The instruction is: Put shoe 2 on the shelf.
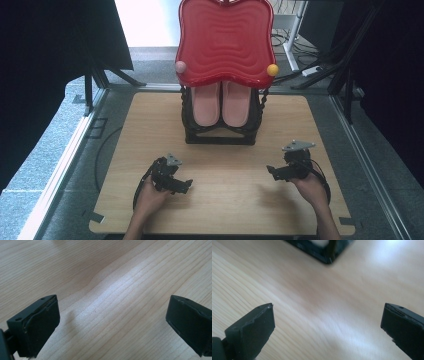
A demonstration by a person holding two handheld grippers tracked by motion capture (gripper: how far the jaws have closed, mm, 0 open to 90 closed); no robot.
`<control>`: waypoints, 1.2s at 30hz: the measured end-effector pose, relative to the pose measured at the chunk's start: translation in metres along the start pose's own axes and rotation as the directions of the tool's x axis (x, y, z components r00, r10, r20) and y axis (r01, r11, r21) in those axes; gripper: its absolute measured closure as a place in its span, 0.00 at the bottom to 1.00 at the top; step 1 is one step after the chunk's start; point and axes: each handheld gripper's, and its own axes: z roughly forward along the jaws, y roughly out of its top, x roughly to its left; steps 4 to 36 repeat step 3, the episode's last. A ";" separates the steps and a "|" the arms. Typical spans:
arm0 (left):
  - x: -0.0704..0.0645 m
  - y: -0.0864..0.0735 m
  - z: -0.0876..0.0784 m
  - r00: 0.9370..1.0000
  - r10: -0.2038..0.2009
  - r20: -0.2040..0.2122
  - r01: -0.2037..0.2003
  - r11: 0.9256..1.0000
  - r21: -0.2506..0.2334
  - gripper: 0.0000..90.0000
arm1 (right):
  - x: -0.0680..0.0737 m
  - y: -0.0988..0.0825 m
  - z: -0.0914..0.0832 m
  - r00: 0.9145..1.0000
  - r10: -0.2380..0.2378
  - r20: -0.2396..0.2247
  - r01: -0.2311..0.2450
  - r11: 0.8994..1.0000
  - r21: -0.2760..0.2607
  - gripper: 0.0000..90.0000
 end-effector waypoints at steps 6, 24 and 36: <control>0.001 0.000 0.000 1.000 -0.003 0.002 0.003 1.000 -0.006 0.00 | -0.005 -0.017 0.007 1.000 0.028 0.010 -0.028 0.999 0.022 0.00; 0.001 0.000 0.000 1.000 -0.003 0.002 0.003 1.000 -0.006 0.00 | -0.005 -0.017 0.007 1.000 0.028 0.010 -0.028 0.999 0.022 0.00; 0.001 0.000 0.000 1.000 -0.003 0.002 0.003 1.000 -0.006 0.00 | -0.005 -0.017 0.007 1.000 0.028 0.010 -0.028 0.999 0.022 0.00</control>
